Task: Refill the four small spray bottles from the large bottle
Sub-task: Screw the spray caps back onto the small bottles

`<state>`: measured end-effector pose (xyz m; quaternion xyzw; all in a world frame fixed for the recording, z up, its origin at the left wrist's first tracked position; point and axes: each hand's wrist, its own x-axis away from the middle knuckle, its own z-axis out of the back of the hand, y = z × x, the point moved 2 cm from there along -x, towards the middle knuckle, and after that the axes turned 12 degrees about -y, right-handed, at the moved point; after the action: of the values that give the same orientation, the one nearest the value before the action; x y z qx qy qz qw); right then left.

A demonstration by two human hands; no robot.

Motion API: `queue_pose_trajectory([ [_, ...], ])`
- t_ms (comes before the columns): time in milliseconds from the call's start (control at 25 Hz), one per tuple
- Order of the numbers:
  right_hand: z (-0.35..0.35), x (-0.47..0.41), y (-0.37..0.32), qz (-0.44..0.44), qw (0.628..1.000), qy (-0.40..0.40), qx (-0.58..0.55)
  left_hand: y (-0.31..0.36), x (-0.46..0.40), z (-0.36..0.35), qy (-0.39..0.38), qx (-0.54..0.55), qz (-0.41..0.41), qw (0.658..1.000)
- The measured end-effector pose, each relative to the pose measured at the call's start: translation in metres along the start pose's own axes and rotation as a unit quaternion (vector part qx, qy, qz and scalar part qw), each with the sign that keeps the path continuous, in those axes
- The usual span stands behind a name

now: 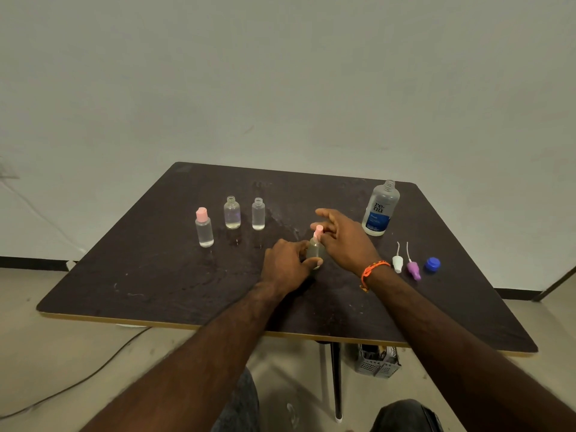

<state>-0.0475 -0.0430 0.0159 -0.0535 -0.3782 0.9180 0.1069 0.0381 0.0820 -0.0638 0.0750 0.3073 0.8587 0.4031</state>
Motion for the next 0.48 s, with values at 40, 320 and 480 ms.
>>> queue_pose_trajectory([
  [40,0.002,-0.001,-0.001,-0.005,1.000,0.022,0.020,0.001,0.000,0.001,0.000,-0.006,-0.002,1.000],
  [320,-0.012,0.000,0.004,0.009,1.000,0.000,-0.015,0.000,0.000,0.000,0.002,-0.017,0.016,1.000],
  [480,-0.004,-0.002,0.008,-0.015,0.997,0.075,0.016,0.002,0.001,0.002,-0.005,-0.023,0.011,1.000],
])
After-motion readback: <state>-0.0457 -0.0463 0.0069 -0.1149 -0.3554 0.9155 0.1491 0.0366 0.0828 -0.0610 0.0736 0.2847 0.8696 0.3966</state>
